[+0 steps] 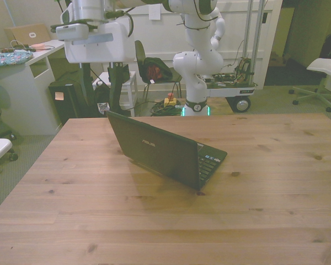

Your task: Close the laptop

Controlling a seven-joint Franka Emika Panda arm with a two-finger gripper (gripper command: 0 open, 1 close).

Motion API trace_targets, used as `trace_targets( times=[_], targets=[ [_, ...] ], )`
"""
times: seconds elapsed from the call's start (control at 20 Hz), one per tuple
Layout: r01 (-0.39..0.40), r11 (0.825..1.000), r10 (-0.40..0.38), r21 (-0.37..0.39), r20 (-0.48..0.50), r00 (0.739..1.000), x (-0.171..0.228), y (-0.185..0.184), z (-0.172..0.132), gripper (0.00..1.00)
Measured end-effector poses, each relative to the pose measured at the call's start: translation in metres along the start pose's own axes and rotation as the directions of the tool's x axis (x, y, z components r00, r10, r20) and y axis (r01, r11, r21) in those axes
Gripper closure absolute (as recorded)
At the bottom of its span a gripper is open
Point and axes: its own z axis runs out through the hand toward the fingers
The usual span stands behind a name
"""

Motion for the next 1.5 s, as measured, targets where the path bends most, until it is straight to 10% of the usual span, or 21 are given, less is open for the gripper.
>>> trace_targets(
  times=[0.85, 0.9, 1.5],
  targets=[
    [-0.021, 0.989, 0.05, -0.148, 0.194, 0.98, -0.045, -0.037, 0.097, 0.0],
    [-0.023, 0.987, 0.055, -0.157, 0.197, 0.979, -0.043, -0.035, 0.103, 1.0],
    [-0.023, 0.98, 0.067, -0.197, 0.217, 0.974, -0.041, -0.029, 0.124, 1.0]
  ],
)
